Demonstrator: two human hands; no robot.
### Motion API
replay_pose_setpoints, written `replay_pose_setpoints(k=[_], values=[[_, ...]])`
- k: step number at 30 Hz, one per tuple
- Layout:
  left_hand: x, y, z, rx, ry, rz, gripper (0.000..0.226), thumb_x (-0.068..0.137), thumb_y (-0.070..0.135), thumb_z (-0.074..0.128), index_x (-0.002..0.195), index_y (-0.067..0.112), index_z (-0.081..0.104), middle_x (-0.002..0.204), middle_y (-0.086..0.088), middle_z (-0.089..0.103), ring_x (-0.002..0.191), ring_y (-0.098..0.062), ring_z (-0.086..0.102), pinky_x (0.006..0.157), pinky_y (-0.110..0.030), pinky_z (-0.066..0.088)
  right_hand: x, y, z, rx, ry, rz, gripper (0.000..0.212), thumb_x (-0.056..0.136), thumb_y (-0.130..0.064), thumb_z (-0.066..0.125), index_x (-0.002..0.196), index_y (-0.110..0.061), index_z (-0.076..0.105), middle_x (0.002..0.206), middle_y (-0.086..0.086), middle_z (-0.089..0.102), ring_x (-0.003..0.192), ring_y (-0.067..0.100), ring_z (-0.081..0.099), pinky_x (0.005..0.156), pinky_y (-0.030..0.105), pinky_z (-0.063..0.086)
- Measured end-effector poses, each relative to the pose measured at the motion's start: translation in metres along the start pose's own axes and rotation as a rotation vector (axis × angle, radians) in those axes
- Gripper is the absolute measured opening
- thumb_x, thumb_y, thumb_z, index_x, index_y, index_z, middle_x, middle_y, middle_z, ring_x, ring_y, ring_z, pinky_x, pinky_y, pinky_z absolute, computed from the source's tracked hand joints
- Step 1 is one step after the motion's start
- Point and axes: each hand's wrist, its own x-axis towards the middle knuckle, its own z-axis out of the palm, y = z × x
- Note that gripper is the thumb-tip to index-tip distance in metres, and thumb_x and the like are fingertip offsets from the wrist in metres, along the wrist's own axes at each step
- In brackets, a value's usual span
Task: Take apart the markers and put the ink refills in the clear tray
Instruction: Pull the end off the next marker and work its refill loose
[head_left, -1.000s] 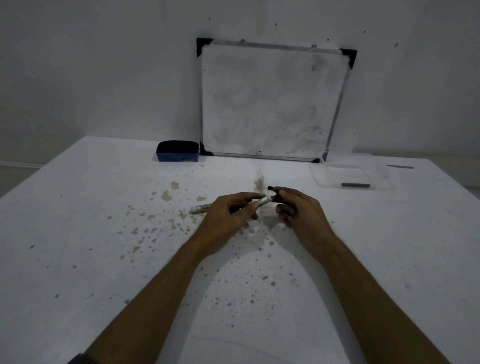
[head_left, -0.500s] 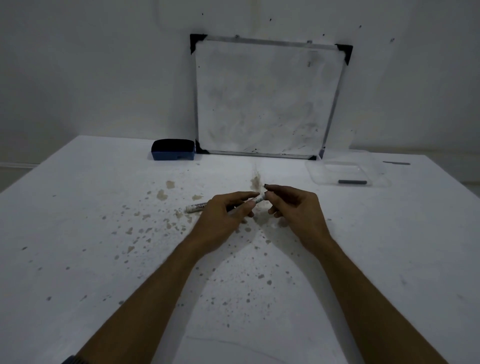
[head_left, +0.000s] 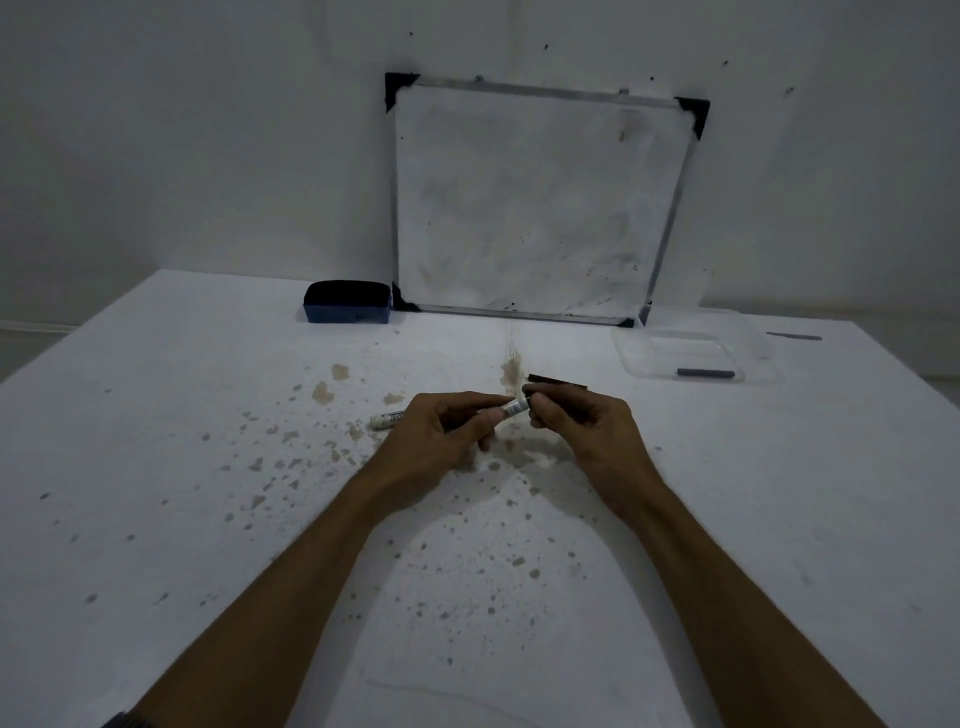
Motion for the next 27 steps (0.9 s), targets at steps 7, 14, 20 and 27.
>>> replay_pose_setpoints(k=[7, 14, 20, 27], values=[[0.001, -0.001, 0.0, 0.002, 0.011, -0.008, 0.023, 0.101, 0.04, 0.066, 0.121, 0.038, 0.077, 0.08, -0.003, 0.077, 0.064, -0.015, 0.068, 0.063, -0.032, 0.06, 0.001, -0.001, -0.002, -0.048, -0.021, 0.022, 0.022, 0.095, -0.025, 0.072, 0.116, -0.022, 0.078, 0.099, -0.007, 0.081, 0.091, 0.01, 0.077, 0.079, 0.016, 0.056], [-0.007, 0.019, 0.015, 0.258, 0.095, -0.003, 0.039, 0.101, 0.055, 0.057, 0.13, 0.033, 0.068, 0.104, 0.012, 0.072, 0.083, -0.006, 0.07, 0.067, -0.027, 0.061, 0.002, -0.008, 0.004, 0.014, 0.125, 0.044, 0.022, 0.101, -0.026, 0.065, 0.116, -0.014, 0.075, 0.098, 0.0, 0.08, 0.087, 0.014, 0.077, 0.078, 0.022, 0.058], [-0.007, 0.034, 0.013, 0.197, 0.247, -0.016, 0.027, 0.099, 0.036, 0.069, 0.122, 0.023, 0.076, 0.1, 0.007, 0.078, 0.084, -0.008, 0.074, 0.075, -0.024, 0.062, -0.004, -0.025, 0.018, 0.212, 0.238, 0.119, 0.036, 0.096, -0.032, 0.07, 0.128, -0.016, 0.07, 0.101, 0.005, 0.079, 0.085, 0.016, 0.075, 0.08, 0.027, 0.061], [-0.01, 0.049, 0.035, -0.367, 0.367, -0.271, 0.034, 0.09, 0.035, 0.08, 0.119, 0.019, 0.072, 0.091, -0.001, 0.084, 0.083, -0.016, 0.081, 0.068, -0.025, 0.063, -0.011, -0.032, 0.044, 0.115, 0.204, 0.201, 0.028, 0.095, -0.037, 0.069, 0.117, -0.02, 0.075, 0.103, -0.003, 0.079, 0.09, 0.013, 0.074, 0.08, 0.032, 0.058]])
